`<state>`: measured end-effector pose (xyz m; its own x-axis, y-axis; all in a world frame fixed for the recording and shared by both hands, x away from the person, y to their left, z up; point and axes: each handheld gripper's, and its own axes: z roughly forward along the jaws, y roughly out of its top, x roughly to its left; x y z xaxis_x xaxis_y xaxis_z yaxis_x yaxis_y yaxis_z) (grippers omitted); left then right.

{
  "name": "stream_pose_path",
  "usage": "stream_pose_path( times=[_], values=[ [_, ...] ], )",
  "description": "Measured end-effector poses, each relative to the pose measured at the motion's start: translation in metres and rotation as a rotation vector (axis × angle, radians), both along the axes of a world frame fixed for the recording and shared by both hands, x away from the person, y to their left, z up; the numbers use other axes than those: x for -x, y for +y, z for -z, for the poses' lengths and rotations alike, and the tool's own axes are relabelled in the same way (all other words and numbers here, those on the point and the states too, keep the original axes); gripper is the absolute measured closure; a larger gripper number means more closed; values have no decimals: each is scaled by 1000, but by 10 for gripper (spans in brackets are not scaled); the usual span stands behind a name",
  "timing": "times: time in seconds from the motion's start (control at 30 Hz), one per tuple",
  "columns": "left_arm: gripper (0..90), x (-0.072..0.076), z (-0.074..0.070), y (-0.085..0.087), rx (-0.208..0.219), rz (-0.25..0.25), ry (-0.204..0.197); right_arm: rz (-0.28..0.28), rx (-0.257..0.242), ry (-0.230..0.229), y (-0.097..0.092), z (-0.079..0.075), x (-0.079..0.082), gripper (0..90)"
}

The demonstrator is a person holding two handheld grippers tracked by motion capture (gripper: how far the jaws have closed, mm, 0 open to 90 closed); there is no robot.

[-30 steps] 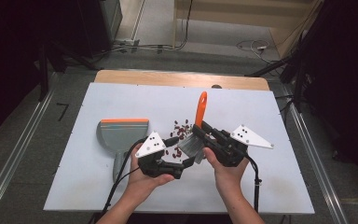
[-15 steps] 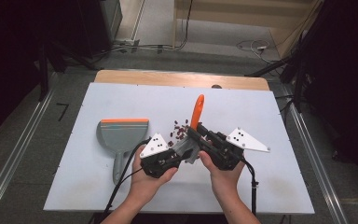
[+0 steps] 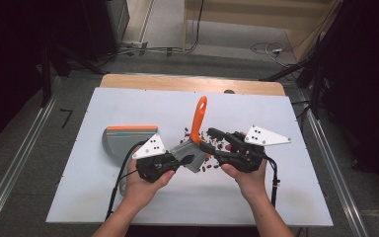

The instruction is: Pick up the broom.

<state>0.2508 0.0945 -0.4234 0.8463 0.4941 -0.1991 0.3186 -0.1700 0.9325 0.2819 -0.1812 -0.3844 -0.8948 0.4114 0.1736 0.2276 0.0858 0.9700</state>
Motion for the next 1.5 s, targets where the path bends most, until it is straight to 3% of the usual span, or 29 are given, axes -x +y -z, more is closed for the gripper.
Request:
stream_pose_path(
  times=[0.1, 0.13, 0.23, 0.4, 0.57, 0.73, 0.87, 1.0, 1.13, 1.33, 1.4, 1.5],
  values=[
    [860, -2, -2, 8, 0, 60, -8, -61, -11, 37, -9, 5, -10, 457],
    [861, -2, -2, 8, 0, 60, -8, -87, -15, 50, -11, 8, -12, 466],
    [860, -2, -4, 12, -6, 136, -13, -155, -37, 82, -12, 14, -16, 490],
    [860, -1, -1, 9, -5, 199, -6, -250, -30, 85, -4, 17, -14, 547],
    [860, 0, -2, 9, 11, 237, -5, -311, -3, 86, 4, 19, -11, 571],
    [859, -1, -1, 9, 21, 264, 5, -379, -35, 112, 4, 25, -15, 626],
    [859, -2, 0, 9, 34, 291, 25, -404, -33, 126, 4, 26, -16, 655],
    [851, -3, 0, 9, 18, 287, 34, -388, 2, 107, 4, 24, -13, 681],
    [757, -2, -2, 11, 12, 221, 25, -319, 53, 82, 8, 16, -8, 685],
    [459, 2, -6, 20, -33, 146, 1, -214, 140, 55, 5, 1, -3, 686],
    [371, 2, -7, 25, -29, 121, 0, -154, 164, 67, 1, -3, -4, 686],
    [249, 4, -8, 34, -31, 68, -1, -51, 252, 68, -3, -9, -6, 686]
  ],
)
